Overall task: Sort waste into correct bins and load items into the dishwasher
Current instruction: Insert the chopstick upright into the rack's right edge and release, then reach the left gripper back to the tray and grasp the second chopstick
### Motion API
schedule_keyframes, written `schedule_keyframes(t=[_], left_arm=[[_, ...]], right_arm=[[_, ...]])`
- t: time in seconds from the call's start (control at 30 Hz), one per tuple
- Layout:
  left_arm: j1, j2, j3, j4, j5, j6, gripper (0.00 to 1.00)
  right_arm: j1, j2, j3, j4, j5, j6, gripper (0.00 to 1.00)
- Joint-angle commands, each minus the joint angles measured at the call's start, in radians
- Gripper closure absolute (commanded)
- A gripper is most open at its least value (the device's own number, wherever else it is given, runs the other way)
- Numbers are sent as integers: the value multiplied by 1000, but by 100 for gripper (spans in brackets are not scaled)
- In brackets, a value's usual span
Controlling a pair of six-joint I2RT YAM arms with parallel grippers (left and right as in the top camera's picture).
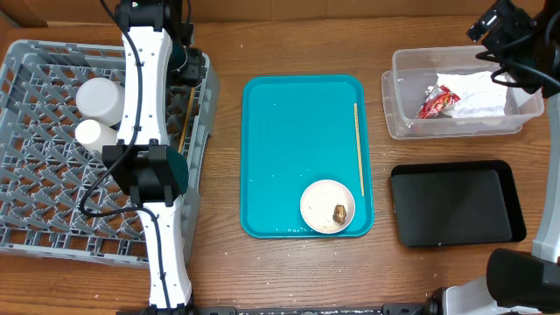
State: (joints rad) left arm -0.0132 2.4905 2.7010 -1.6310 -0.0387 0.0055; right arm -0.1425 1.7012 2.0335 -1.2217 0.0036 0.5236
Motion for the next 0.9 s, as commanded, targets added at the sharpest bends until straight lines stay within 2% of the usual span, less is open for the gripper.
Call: schedule_keyframes(t=[0.0, 0.07, 0.33, 0.37, 0.4, 0.43, 0.47, 0.73, 0.87], left_arm=[[-2, -8, 15, -1, 151, 10, 72], [-4, -24, 46, -13, 239, 10, 68], [-80, -115, 181, -9, 513, -28, 67], [-102, -122, 182, -2, 512, -55, 73], [-131, -126, 182, 8, 498, -93, 89], [-160, -126, 182, 18, 485, -142, 93], [-187, -124, 181, 27, 471, -190, 93], [-479, -51, 150, 71, 218, -534, 63], [-593, 26, 149, 73, 51, -669, 59]], right_arm=[[1, -1, 10, 4, 3, 0, 0], [1, -1, 10, 4, 3, 0, 0], [1, -1, 10, 4, 3, 0, 0], [1, -1, 10, 4, 3, 0, 0], [1, -1, 10, 4, 3, 0, 0], [1, -1, 10, 4, 3, 0, 0], [1, -1, 10, 4, 3, 0, 0], [1, -1, 10, 4, 3, 0, 0], [1, -1, 10, 4, 3, 0, 0]])
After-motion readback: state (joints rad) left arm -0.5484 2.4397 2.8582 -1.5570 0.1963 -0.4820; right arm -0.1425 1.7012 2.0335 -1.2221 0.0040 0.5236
